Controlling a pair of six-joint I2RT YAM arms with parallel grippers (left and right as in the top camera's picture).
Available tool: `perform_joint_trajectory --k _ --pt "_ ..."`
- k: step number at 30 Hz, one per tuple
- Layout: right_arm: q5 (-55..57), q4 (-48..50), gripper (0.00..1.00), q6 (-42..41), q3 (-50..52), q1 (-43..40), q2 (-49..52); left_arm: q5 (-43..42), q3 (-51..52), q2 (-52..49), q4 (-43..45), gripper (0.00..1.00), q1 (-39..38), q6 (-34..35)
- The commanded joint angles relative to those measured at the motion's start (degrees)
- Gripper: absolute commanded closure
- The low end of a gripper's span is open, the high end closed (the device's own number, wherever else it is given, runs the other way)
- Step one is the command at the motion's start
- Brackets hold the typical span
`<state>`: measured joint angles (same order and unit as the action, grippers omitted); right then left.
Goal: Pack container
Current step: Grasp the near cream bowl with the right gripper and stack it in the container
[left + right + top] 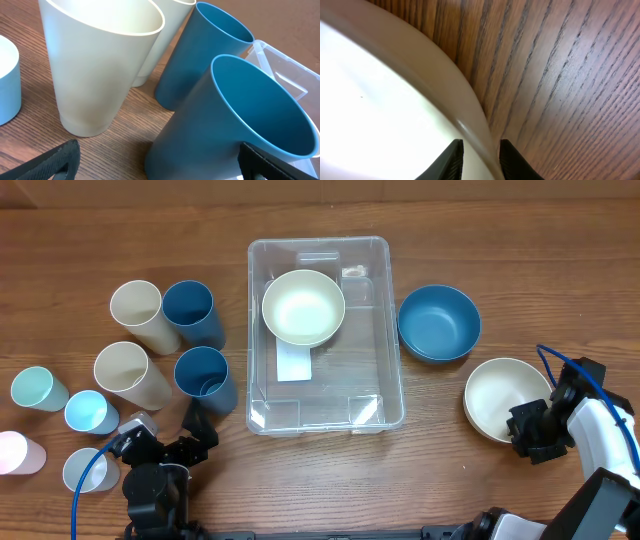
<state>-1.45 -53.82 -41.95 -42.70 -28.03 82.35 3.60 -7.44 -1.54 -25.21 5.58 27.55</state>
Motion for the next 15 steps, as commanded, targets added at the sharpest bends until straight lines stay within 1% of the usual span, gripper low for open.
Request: perform_joint_trajectory --k 1,2,4,5,7,8,10,11,12,13,14,15 --pt "0.48 0.37 0.90 -0.04 -0.37 -0.57 -1.44 -0.48 0.22 0.52 0.17 0.00 -0.52 0.98" --pt "0.46 -0.55 0.95 -0.02 -1.53 -0.55 -2.51 -0.48 0.22 0.52 0.17 0.00 -0.52 0.98" --pt "-0.85 -4.24 0.96 1.79 -5.97 -0.44 -5.38 -0.48 0.22 0.52 0.17 0.00 -0.52 0.98" --pt "-1.97 -7.28 0.96 3.23 -10.08 0.17 -7.65 -0.48 0.22 0.52 0.17 0.00 -0.52 0.98" --pt "-5.14 -11.91 0.96 6.29 -18.32 3.15 -11.50 -0.48 0.22 0.52 0.17 0.00 -0.52 0.98" --pt "-6.78 -13.88 0.96 7.76 -23.02 6.29 -13.00 -0.48 0.22 0.52 0.17 0.00 -0.52 0.98" --pt "-7.08 -16.22 0.96 7.93 -28.85 12.13 -14.01 -0.48 0.22 0.52 0.17 0.00 -0.52 0.98" --pt "-7.26 -16.52 0.96 7.89 -33.51 19.43 -14.10 -0.48 0.22 0.52 0.17 0.00 -0.52 0.98" --pt "-7.23 -14.82 0.96 7.91 -35.47 25.35 -14.08 -0.48 0.22 0.52 0.17 0.00 -0.52 0.98" --pt "-7.23 -10.82 0.96 8.00 -36.15 32.26 -14.01 -0.48 0.22 0.52 0.17 0.00 -0.52 0.98" --pt "-7.17 -6.49 0.96 9.75 -36.15 38.25 -13.51 -0.48 0.22 0.52 0.17 0.00 -0.52 0.98" --pt "-6.80 -3.48 0.96 11.02 -36.15 42.47 -12.68 -0.48 0.22 0.52 0.17 0.00 -0.52 0.98"
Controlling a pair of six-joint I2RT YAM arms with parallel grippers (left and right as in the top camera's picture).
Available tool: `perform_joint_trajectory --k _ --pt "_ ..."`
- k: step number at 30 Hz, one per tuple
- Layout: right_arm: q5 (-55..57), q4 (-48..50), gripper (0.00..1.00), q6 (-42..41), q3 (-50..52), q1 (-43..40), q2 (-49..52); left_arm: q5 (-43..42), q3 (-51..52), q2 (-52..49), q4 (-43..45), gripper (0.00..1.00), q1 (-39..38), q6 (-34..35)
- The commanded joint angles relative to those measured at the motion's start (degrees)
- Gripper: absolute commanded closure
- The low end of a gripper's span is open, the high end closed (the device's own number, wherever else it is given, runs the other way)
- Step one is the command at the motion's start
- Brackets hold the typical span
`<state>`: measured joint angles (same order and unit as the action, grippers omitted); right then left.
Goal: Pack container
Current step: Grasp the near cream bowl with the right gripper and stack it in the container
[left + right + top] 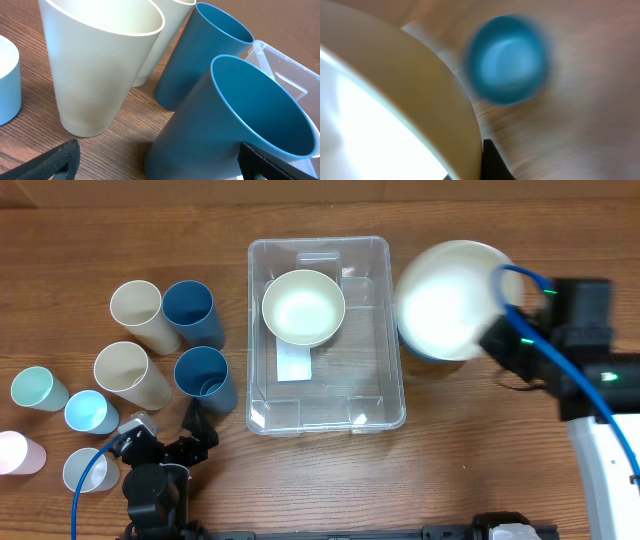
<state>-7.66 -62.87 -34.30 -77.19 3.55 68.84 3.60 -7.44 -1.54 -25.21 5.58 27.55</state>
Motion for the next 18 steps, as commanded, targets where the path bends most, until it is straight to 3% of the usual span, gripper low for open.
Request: perform_joint_trajectory --k 1,4,9,14,18 --pt "0.92 8.68 0.96 3.30 -1.66 15.23 2.38 -0.48 0.22 0.52 0.17 0.00 -0.52 0.98" --pt "3.30 19.61 0.96 3.34 -1.66 26.08 17.11 -0.48 0.22 0.52 0.17 0.00 -0.52 0.98" --pt "2.67 26.69 0.96 4.59 -3.43 25.99 35.82 -0.48 0.22 0.52 0.17 0.00 -0.52 0.96" --pt "5.55 33.53 0.96 7.78 -3.69 25.86 39.30 -0.48 0.22 0.52 0.17 0.00 -0.52 0.98" --pt "5.46 32.79 0.96 7.85 -6.64 25.83 39.30 -0.48 0.22 0.52 0.17 0.00 -0.52 0.98"
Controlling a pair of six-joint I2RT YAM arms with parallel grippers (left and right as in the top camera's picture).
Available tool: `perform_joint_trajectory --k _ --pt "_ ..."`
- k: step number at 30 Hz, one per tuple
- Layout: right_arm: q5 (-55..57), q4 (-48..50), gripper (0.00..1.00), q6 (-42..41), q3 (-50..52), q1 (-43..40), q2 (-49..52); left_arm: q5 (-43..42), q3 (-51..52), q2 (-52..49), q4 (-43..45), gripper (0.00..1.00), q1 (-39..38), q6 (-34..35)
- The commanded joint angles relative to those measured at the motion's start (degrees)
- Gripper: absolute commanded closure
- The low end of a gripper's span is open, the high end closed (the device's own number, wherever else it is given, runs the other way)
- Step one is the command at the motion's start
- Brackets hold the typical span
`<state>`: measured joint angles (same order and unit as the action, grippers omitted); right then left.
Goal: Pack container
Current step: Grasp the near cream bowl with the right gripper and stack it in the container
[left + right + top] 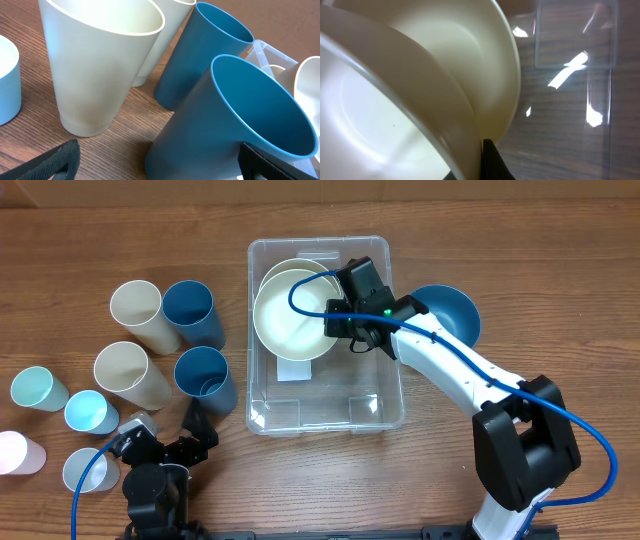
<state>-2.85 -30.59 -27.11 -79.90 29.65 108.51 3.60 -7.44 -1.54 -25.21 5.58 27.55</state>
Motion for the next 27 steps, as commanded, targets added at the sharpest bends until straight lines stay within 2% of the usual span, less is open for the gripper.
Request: perform_joint_trajectory --k 1,10,12,16,18,20,22,24,27 --pt "0.63 0.52 0.96 1.07 -5.68 -0.26 -0.37 -0.48 0.22 0.52 0.17 0.00 -0.52 0.98" --pt "4.74 -1.01 0.96 1.01 -7.93 -0.48 2.05 -0.48 0.22 0.52 0.17 0.00 -0.52 0.98" --pt "4.74 -1.14 0.69 2.58 -8.00 -0.52 2.38 -0.48 0.22 0.52 0.15 0.00 -0.52 0.98" --pt "4.76 -6.29 0.52 6.56 -12.57 -0.52 -3.04 -0.48 0.22 0.52 0.17 0.00 -0.52 0.98" --pt "5.77 -12.22 0.49 7.43 -16.81 -1.11 -7.67 -0.48 0.22 0.52 0.17 0.00 -0.52 0.98" --pt "8.44 -19.98 0.42 6.80 -20.57 -4.61 -13.81 -0.48 0.22 0.52 0.17 0.00 -0.52 0.98" --pt "9.68 -26.47 0.39 3.48 -21.07 -12.22 -17.99 -0.48 0.22 0.52 0.17 0.00 -0.52 0.98" --pt "9.64 -33.68 0.37 -0.94 -20.76 -22.32 -18.14 -0.48 0.22 0.52 0.17 0.00 -0.52 0.98" --pt "3.76 -37.51 0.36 -1.62 -15.72 -35.08 -15.26 -0.48 0.22 0.52 0.17 0.00 -0.52 0.98"
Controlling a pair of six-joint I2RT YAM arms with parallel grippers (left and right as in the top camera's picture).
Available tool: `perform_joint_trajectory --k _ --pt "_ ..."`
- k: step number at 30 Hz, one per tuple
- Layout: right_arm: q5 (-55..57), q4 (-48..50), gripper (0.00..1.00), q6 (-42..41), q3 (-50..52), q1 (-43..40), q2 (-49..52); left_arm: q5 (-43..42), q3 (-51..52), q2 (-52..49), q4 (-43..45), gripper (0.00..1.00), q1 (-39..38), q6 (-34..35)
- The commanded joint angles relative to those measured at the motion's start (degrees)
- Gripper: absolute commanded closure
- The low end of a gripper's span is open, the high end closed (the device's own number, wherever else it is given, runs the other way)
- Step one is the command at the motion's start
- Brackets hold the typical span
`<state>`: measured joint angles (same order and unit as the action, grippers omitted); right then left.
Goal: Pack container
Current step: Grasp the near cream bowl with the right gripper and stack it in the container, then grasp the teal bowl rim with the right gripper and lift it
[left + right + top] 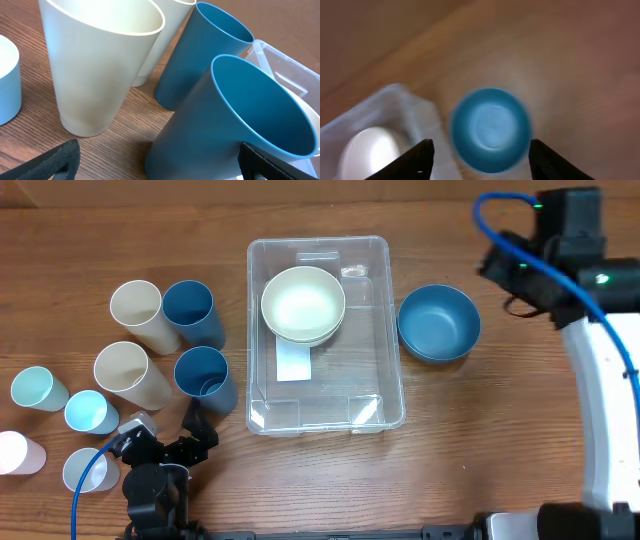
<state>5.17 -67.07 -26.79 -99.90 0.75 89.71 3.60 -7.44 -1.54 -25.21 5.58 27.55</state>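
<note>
A clear plastic container [325,420] stands mid-table with two cream bowls [303,305] nested at its far end; they also show in the right wrist view [370,150]. A blue bowl [439,322] sits on the table right of it. My right gripper [505,275] hangs high above that blue bowl [492,127], open and empty [482,160]. My left gripper [190,435] rests open at the front left, with a dark blue cup [235,125] just ahead of its fingers [55,162].
Cups stand left of the container: two cream [135,305], two dark blue [190,310], several pale blue [88,412] and a pink one [12,452] at the left edge. A white label [293,365] lies on the container floor.
My right gripper held the second cream bowl over the bowl in the container. That bowl now sits nested in the first, and the gripper is open, high to the right over the blue bowl.
My right gripper was shut on the rim of a cream bowl on the table at the right. Then it held that bowl raised over the blue bowl, then over the container. Now the bowl is nested in the container and let go. The left arm stayed still.
</note>
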Motion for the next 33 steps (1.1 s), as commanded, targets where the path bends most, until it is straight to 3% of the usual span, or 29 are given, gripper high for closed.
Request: perform_joint_trajectory --k 1,4,9,11,13,15,16,20,21,27,30,33 --pt "-6.08 -0.74 0.36 -1.84 6.60 -8.59 5.01 -0.48 0.22 0.52 0.15 0.00 -0.52 0.98" --pt "-8.74 2.97 0.30 -1.49 13.44 -10.62 10.60 -0.48 0.22 0.52 0.17 0.00 -0.52 0.98" --pt "-13.31 14.58 0.32 -1.57 23.93 -10.36 17.07 -0.48 0.22 0.52 0.17 0.00 -0.52 0.98" --pt "-14.60 17.86 0.45 -1.88 27.30 -10.36 17.07 -0.48 0.22 0.52 0.17 0.00 -0.52 0.98" --pt "-16.22 22.38 0.49 -2.54 32.06 -10.36 17.07 -0.48 0.22 0.52 0.17 0.00 -0.52 0.98" --pt "-16.24 25.99 0.66 -3.50 34.82 -10.36 17.07 -0.48 0.22 0.52 0.17 0.00 -0.52 0.98" --pt "-16.26 26.47 0.74 -3.50 34.80 -10.36 17.07 -0.48 0.22 0.52 0.17 0.00 -0.52 0.98" --pt "-16.24 24.48 0.87 -3.50 31.32 -10.43 16.57 -0.48 0.22 0.52 0.17 0.00 -0.52 0.98" --pt "-16.20 22.49 0.95 -3.48 29.16 -10.47 15.45 -0.48 0.22 0.52 0.17 0.00 -0.52 0.98" --pt "-15.10 11.30 0.96 -3.45 11.32 -5.25 -1.42 -0.48 0.22 0.52 0.15 0.00 -0.52 0.98" --pt "-15.13 11.02 0.96 -3.26 8.11 5.29 -5.33 -0.48 0.22 0.52 0.17 0.00 -0.52 0.98" --pt "-10.56 12.94 0.96 -3.28 8.26 19.23 -1.73 -0.48 0.22 0.52 0.17 0.00 -0.52 0.98"
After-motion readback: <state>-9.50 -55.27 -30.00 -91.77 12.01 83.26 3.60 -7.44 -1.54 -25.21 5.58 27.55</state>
